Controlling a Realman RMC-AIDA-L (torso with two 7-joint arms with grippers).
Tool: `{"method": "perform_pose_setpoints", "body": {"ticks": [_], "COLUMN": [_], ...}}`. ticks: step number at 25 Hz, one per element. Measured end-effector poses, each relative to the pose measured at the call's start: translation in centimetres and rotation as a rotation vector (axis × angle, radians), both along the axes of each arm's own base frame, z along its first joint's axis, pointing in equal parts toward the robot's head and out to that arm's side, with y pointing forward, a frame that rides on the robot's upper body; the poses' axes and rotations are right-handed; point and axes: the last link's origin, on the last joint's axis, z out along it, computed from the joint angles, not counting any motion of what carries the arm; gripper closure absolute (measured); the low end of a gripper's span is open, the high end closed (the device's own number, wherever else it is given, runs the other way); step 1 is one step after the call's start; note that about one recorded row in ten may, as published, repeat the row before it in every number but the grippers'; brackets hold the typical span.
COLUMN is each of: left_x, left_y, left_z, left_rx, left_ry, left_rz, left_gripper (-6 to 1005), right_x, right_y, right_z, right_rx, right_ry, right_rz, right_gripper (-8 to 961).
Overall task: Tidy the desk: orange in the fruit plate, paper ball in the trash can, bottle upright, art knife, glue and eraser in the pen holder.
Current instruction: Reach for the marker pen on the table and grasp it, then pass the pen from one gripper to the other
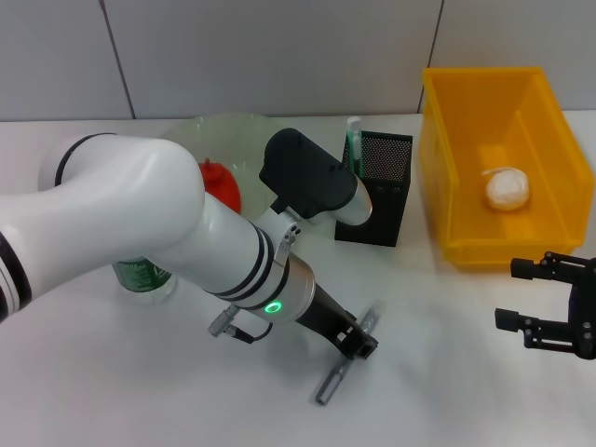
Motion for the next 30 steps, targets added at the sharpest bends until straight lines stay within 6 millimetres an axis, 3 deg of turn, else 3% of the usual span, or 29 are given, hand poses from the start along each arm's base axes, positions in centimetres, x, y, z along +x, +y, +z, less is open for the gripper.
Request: {"method": "perform_pose_setpoints", "body": {"ticks": [9,11,14,16,20,28,30], "left_x": [0.1,0.8,1.8,2.0,2.3,3.0,3.4], "left_y": [-0.3,-0.2,0.2,0.3,1.6,1.3,0.7], "left_z": [-0.1,0.2,1.2,1.6,5.1,7.6,8.2], "left_rx": [-0.014,-0.002,0.027,0.041,0.164,0.218,0.212], "left_ry": [0.009,-0.025,-0.083,-0.104,-0.246,-0.431,-0.544], "left_rz": [-0.023,-0.025,-0.022,-0.015,0.036,-0.013,-0.075], "left_gripper": [636,711,824,823,822,822,822], "right_x": [0.0,0.0,0.0,0.0,0.1,0.2,0.3], "right_y": [0.0,0.1,0.1,0.1,0.1,0.2,0.3], "right_z": [0.0,0.1,0.1,0.1,0.2,0.0,-0.1], "right_rx": [-0.001,0.0,0.001,0.001,0.002,0.012,0.015], "right_ry": [0.002,0.002,0.002,0.002,0.003,0.001,0.001], "right_rz": [-0.006,-0.005,-0.005,-0.005,-0.013,-0.031,-0.04], "right_gripper": [212,212,212,212,212,212,212]}}
